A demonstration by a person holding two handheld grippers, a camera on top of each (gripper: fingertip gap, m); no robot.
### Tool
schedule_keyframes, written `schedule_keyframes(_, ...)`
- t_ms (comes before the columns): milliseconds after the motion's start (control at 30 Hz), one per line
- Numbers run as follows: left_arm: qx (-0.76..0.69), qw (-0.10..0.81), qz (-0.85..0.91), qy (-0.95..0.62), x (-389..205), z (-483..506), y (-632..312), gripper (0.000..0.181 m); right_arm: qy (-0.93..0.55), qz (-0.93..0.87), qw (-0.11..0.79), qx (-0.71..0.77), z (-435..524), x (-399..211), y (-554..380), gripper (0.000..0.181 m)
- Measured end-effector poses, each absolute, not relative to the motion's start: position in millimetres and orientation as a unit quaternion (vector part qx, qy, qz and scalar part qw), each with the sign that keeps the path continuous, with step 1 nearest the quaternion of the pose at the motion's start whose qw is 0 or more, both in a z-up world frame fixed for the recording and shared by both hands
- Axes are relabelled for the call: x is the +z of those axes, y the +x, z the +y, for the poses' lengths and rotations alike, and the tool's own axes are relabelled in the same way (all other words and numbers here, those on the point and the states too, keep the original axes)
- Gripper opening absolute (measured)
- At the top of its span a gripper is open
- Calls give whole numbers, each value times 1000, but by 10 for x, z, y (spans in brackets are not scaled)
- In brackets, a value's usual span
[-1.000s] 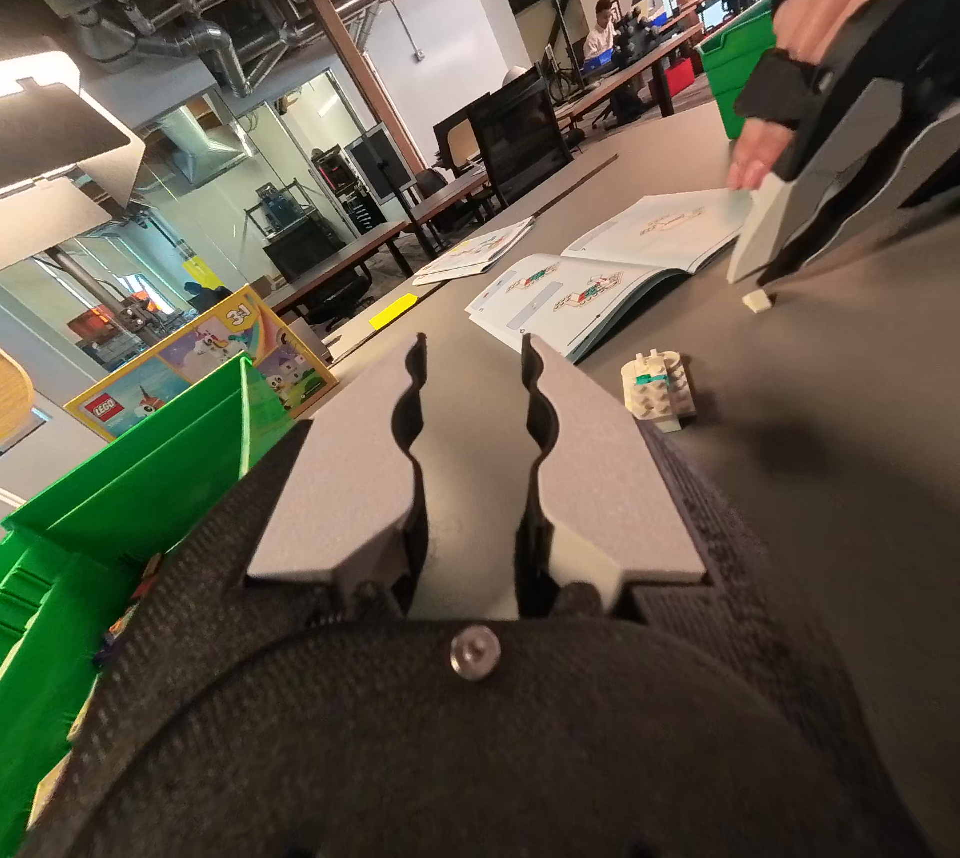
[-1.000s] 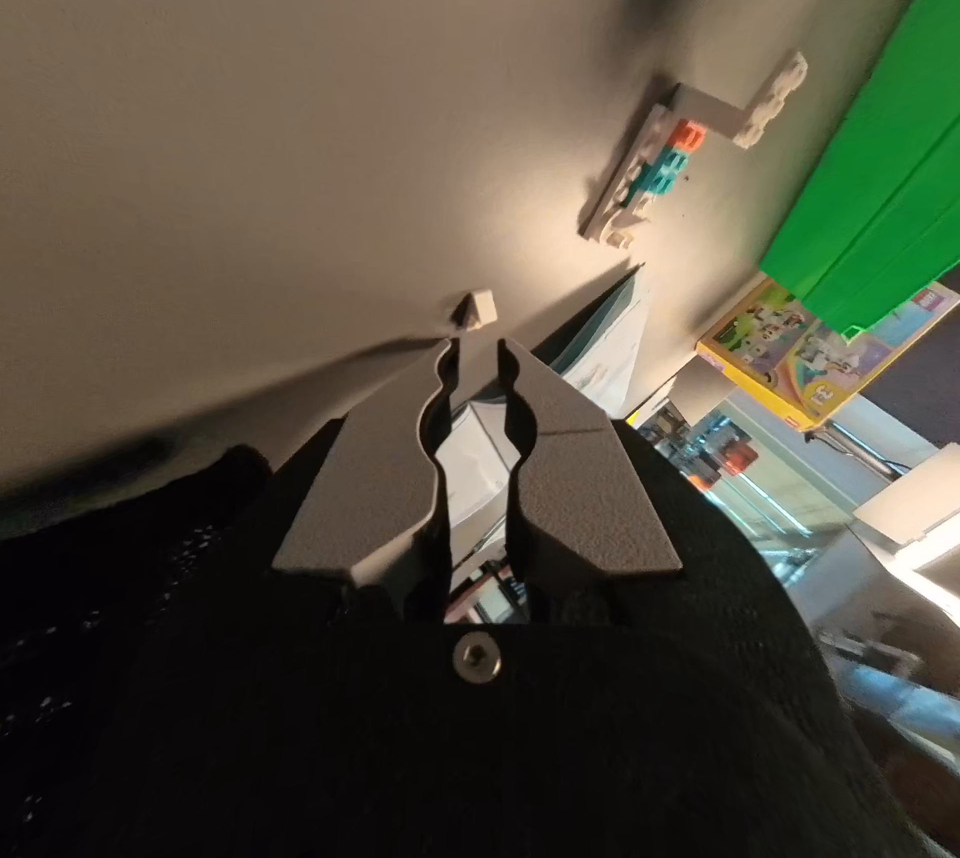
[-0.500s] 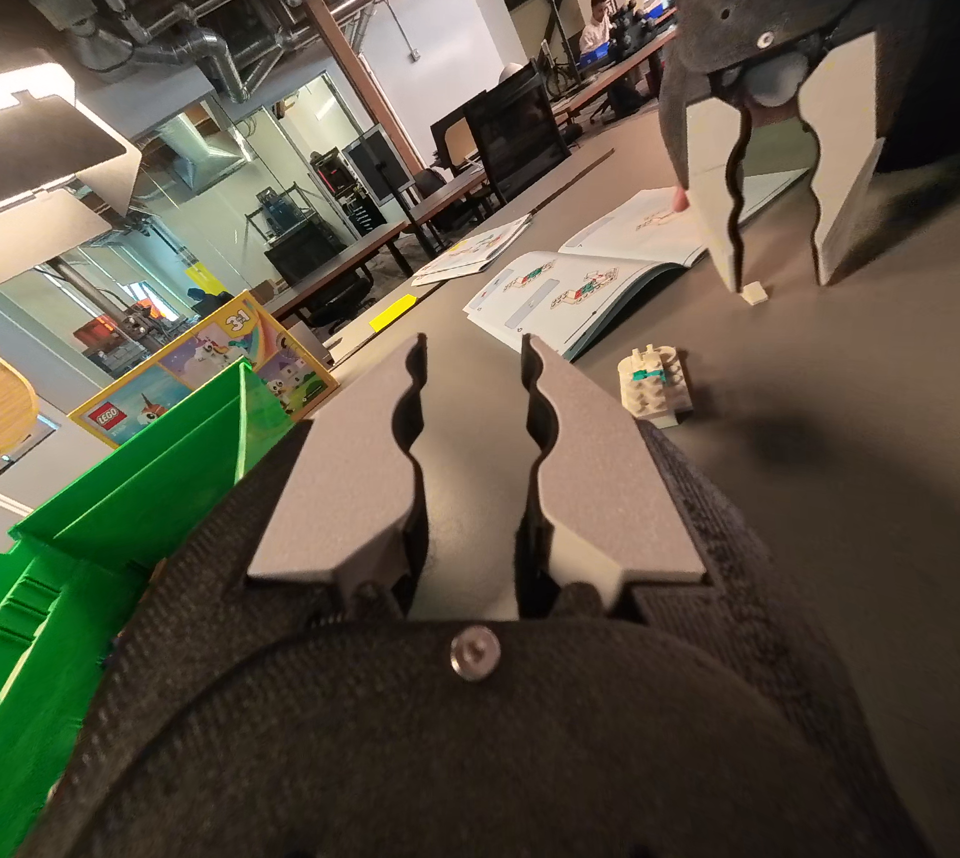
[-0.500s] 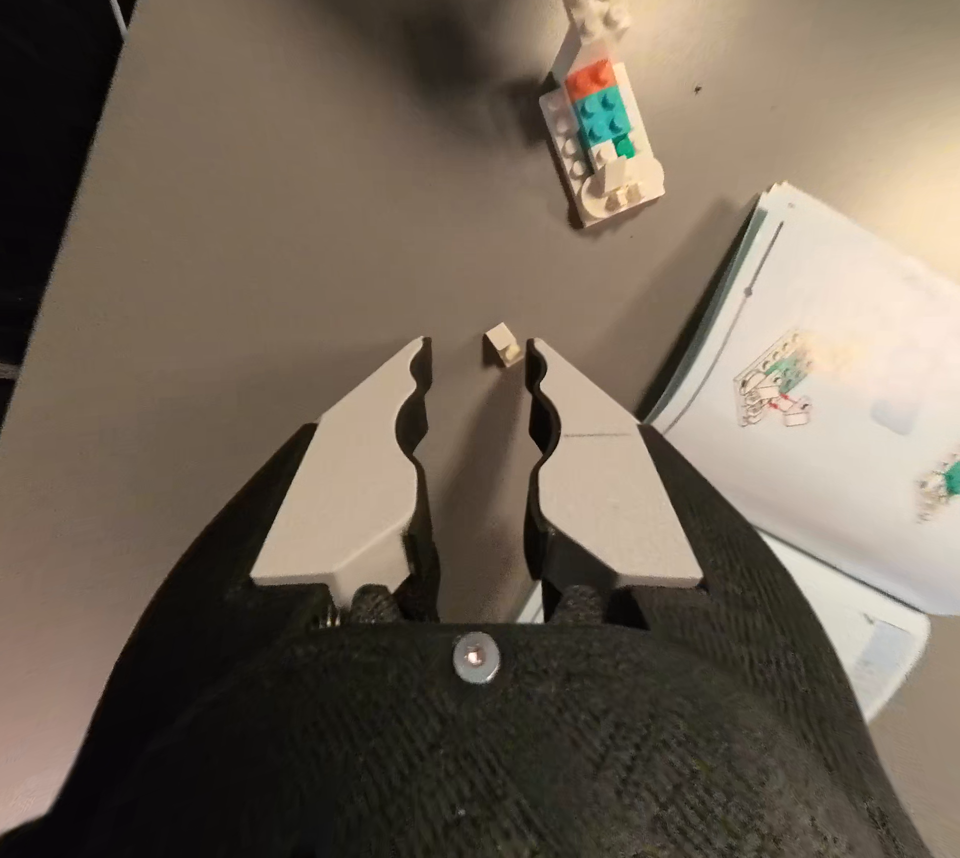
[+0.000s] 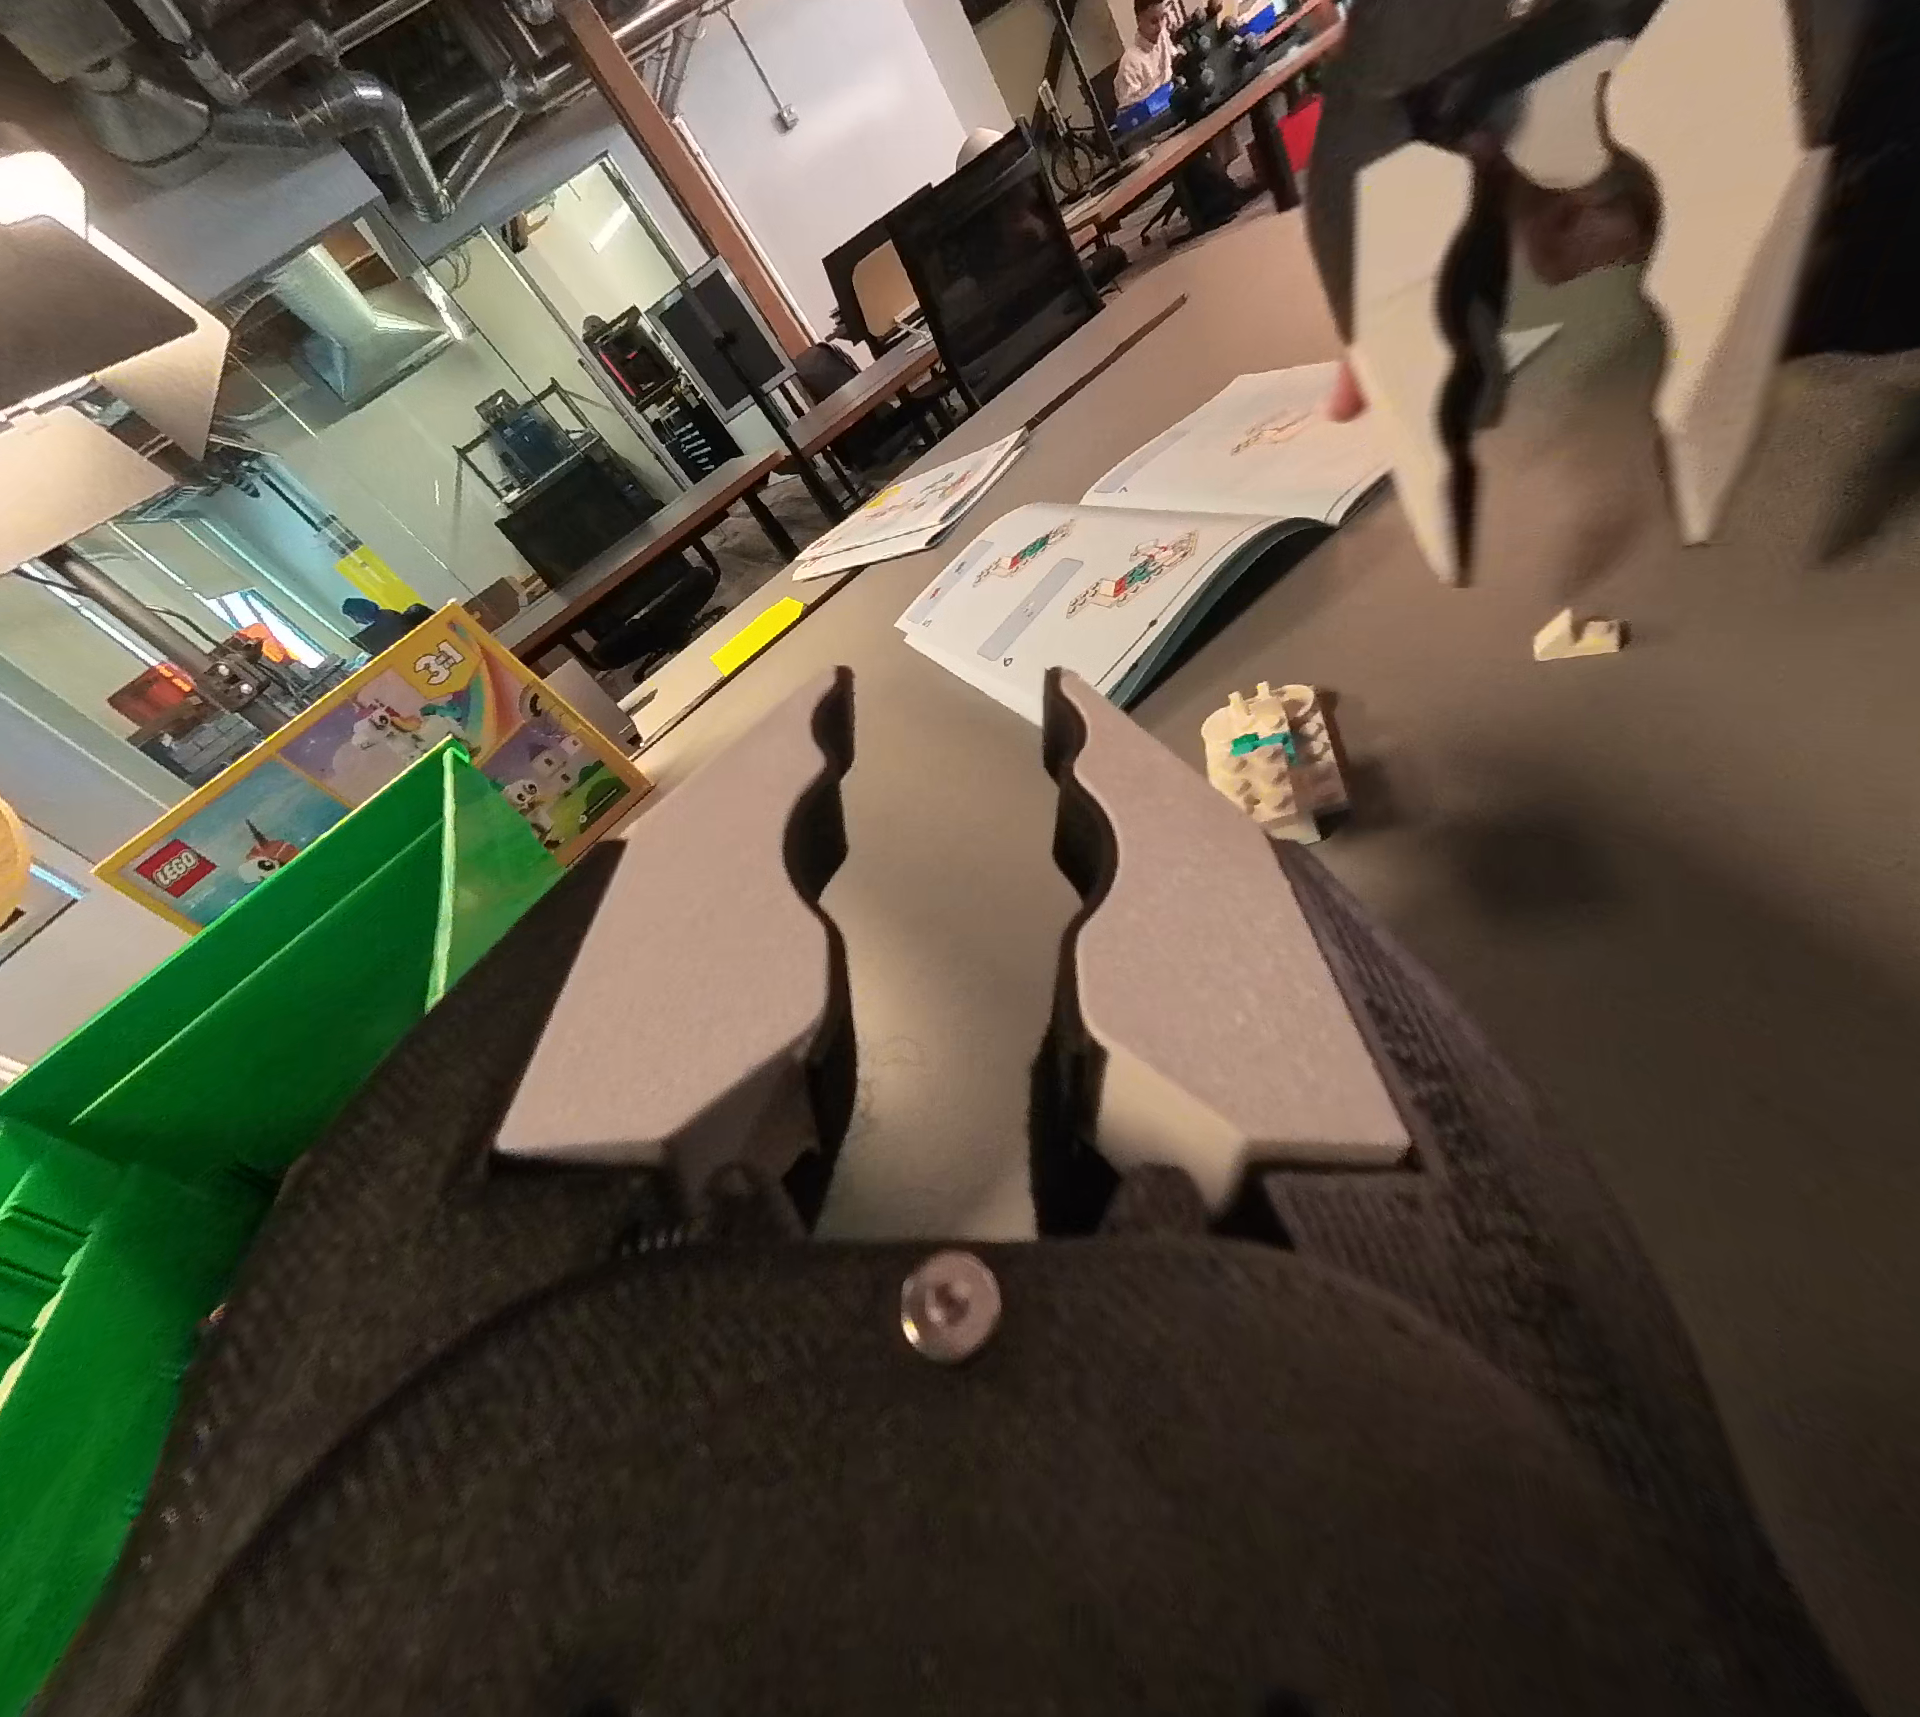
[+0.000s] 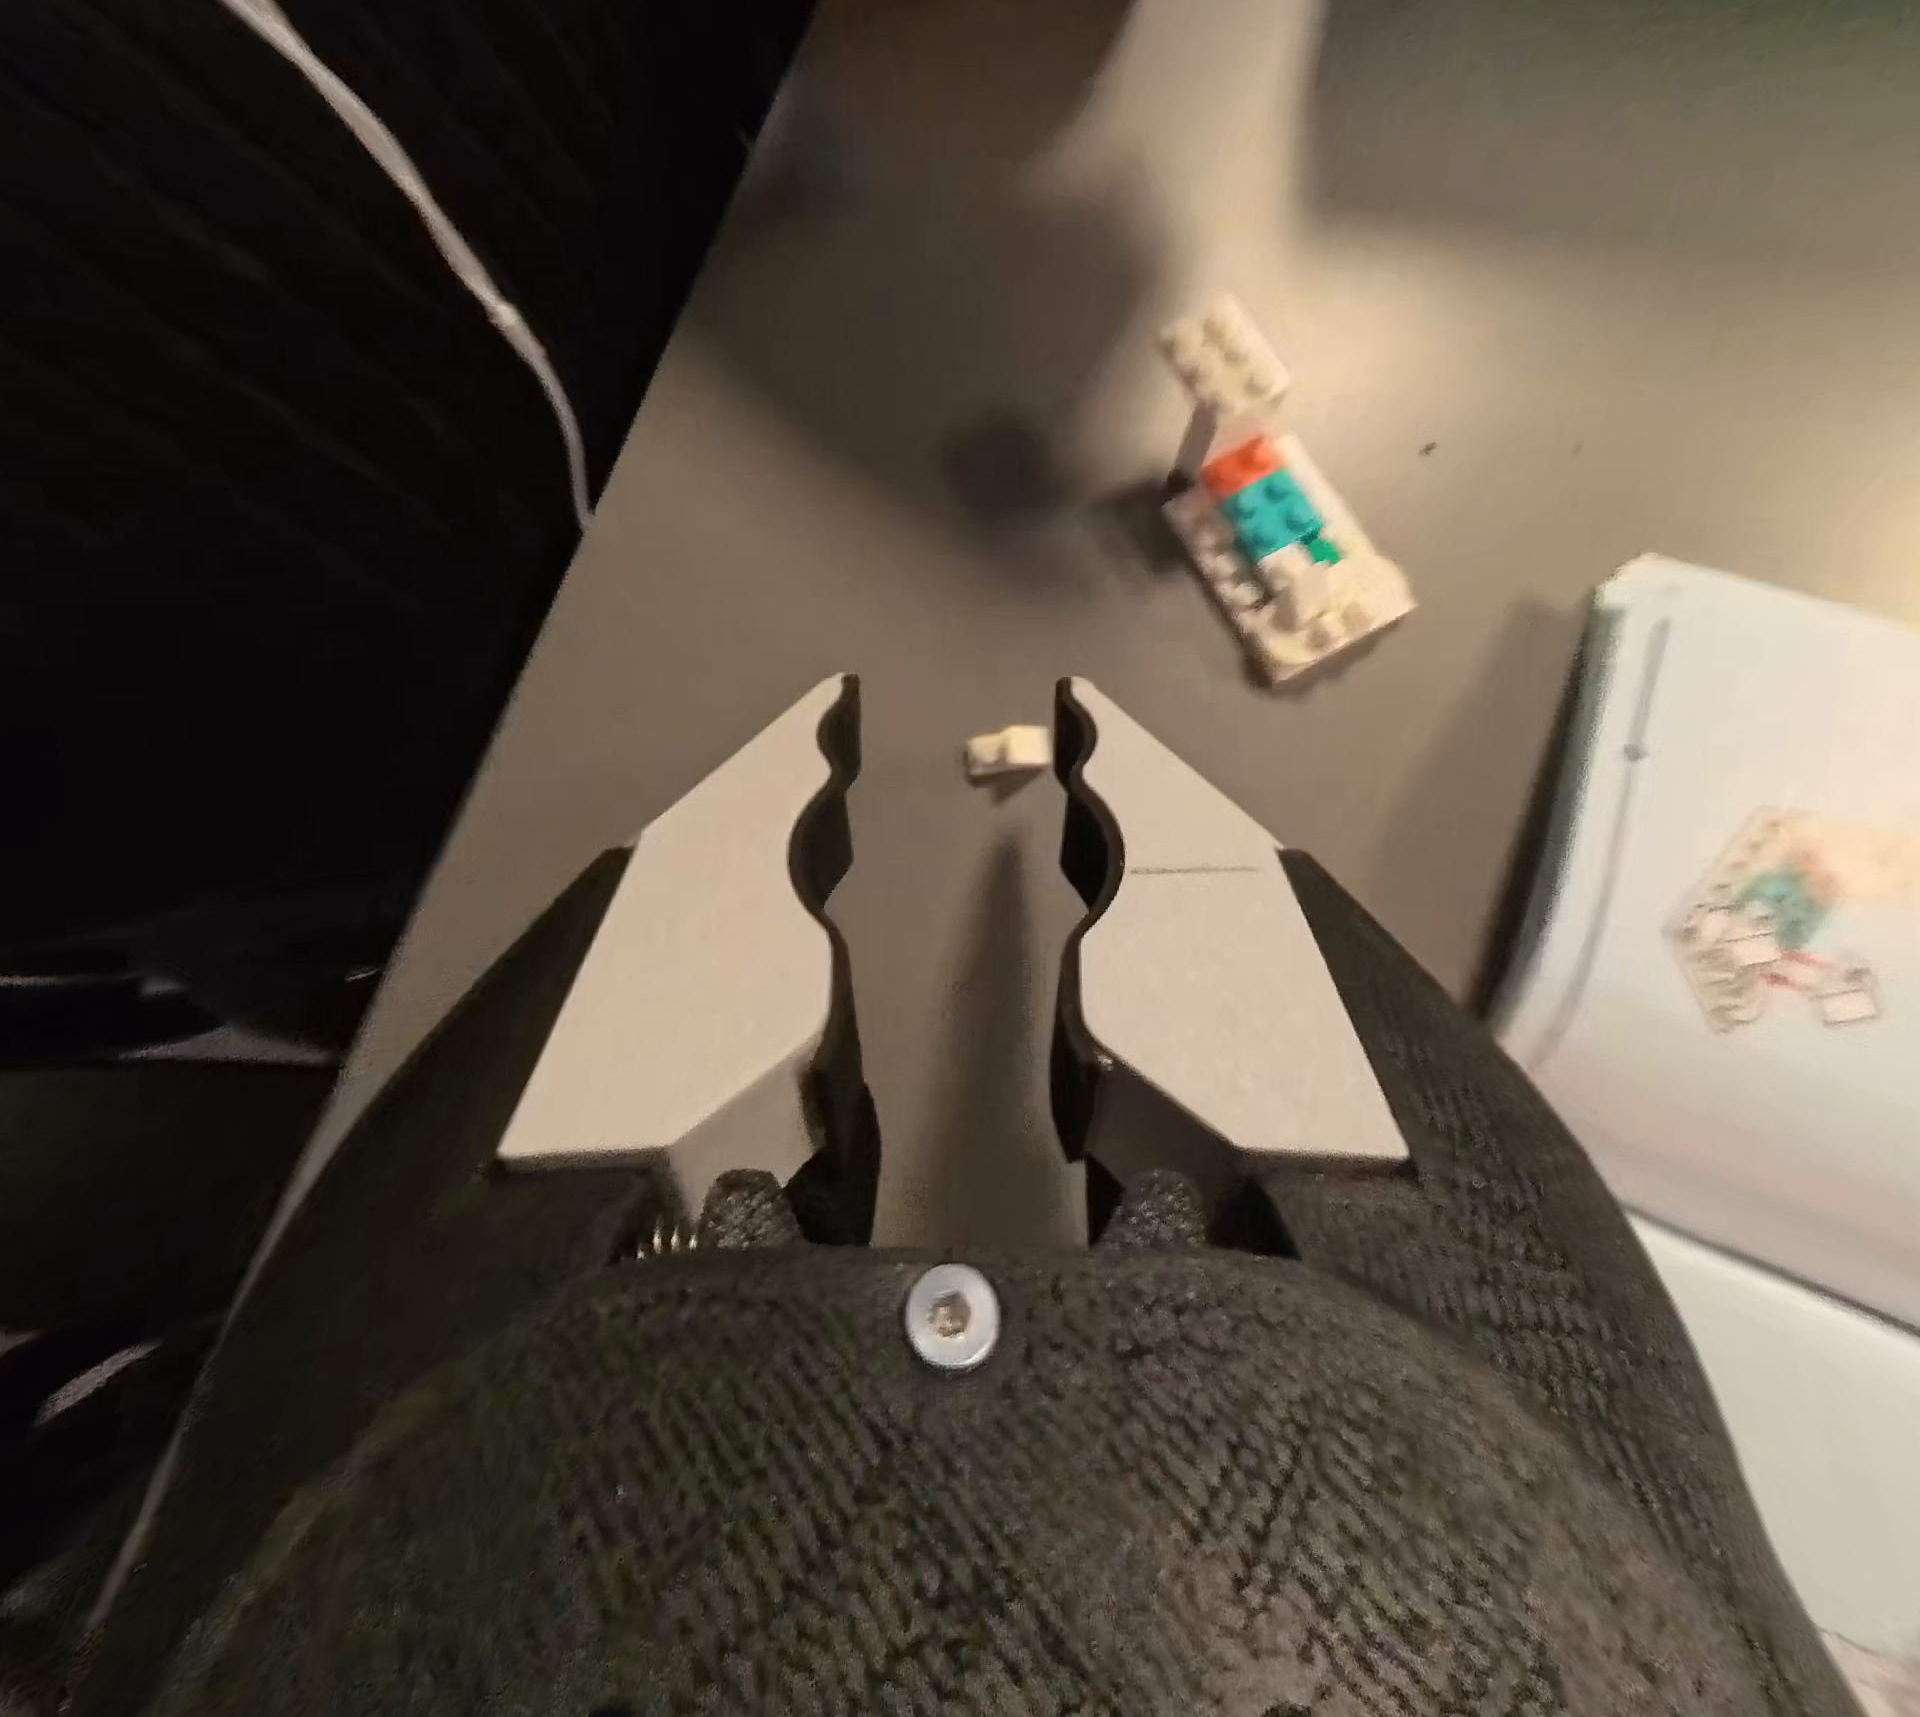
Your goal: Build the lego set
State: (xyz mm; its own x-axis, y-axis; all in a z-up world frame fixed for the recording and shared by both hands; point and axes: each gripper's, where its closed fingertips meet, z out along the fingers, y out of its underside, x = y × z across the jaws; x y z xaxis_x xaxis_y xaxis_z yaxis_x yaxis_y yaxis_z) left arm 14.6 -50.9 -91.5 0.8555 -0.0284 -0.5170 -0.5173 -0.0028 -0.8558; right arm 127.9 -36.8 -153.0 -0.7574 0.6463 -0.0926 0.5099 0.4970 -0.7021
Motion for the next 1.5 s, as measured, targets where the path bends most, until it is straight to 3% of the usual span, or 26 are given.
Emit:
schedule_keyframes(133, 172, 677, 210, -684, -927, -510, 194, 35, -272, -889, 166, 329, -254, -1503, 969, 44)
schedule_keyframes(400, 175, 681, 241, -669, -920, -550, 305, 36, -181, -936, 93, 286, -259, -1757, 668, 48)
schedule_keyframes(500, 175, 680, 260, -663, -933, -561, 369, 36, -192, -935, 62, 290, -239, -1802, 614, 45)
schedule_keyframes(567, 170, 681, 270, -659, -934, -570, 406, 37, -218, -929, 43, 296, -242, -1797, 587, 31)
schedule_keyframes(733, 143, 676, 342, -637, -1001, -646, 632, 49, -334, -890, 54, 307, -213, -1783, 457, 30)
schedule_keyframes(967, 176, 571, 449, -665, -1398, -534, 735, 44, -490, -788, 16, 372, -228, -1731, 399, 31)
schedule_keyframes(1100, 236, 478, 464, -708, -1604, -354, 529, 52, -544, -742, -10, 391, -225, -1711, 376, 30)
schedule_keyframes(1500, 376, 357, 517, -681, -1728, -117, 274, 21, -565, -710, -31, 420, -225, -1692, 362, 30)
